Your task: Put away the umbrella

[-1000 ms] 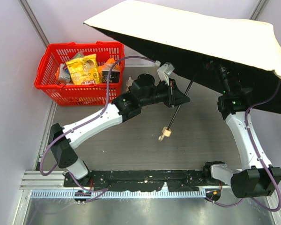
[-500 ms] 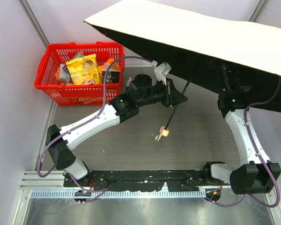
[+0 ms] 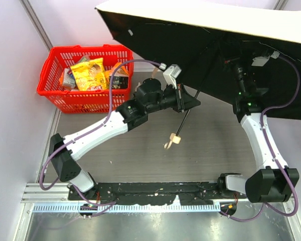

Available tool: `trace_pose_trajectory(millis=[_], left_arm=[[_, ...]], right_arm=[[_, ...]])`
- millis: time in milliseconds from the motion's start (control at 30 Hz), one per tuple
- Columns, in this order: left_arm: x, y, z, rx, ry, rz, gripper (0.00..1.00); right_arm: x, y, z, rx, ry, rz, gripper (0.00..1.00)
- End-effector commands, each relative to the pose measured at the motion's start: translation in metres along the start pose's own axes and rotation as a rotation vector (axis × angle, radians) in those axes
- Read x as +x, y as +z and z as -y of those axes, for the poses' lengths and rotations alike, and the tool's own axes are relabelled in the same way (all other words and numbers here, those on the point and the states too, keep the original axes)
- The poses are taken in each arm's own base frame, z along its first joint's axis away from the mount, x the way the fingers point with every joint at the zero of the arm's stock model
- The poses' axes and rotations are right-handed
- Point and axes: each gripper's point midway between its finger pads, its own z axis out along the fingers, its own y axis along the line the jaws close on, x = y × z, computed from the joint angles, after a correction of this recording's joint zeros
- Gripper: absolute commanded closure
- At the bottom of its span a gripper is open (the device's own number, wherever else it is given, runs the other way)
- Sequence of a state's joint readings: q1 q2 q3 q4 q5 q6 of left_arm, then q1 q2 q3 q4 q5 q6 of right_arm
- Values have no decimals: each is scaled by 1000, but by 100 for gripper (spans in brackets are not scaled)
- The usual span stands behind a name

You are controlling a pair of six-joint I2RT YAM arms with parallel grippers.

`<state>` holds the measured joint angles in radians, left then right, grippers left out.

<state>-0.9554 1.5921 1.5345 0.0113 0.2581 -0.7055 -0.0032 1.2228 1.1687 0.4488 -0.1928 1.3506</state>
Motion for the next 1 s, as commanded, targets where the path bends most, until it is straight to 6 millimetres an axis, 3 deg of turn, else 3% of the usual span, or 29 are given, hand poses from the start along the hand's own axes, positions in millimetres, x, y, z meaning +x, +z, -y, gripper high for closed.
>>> trace_pose_trajectory(millis=[0, 167, 333, 467, 567, 700, 967], left_arm=[[-37, -17, 43, 109, 117, 97, 100], [-49, -19, 20, -22, 125, 122, 100], [-65, -13, 9, -69, 125, 134, 100], [-75, -1, 17, -41, 117, 143, 100], [-79, 5, 23, -10, 88, 154, 100], [-80, 10, 30, 23, 55, 144, 100], [-80, 5, 31, 0, 70, 127, 100]], right_arm=[[-16, 8, -32, -83, -6, 35, 99], [19, -10, -45, -136, -22, -167, 99], [53, -60, -40, -161, 34, -302, 100], [83, -91, -26, -96, -14, -365, 99], [96, -105, -18, -102, 52, -395, 99], [102, -112, -9, -121, 51, -381, 99], [87, -103, -32, -183, 67, -304, 99]])
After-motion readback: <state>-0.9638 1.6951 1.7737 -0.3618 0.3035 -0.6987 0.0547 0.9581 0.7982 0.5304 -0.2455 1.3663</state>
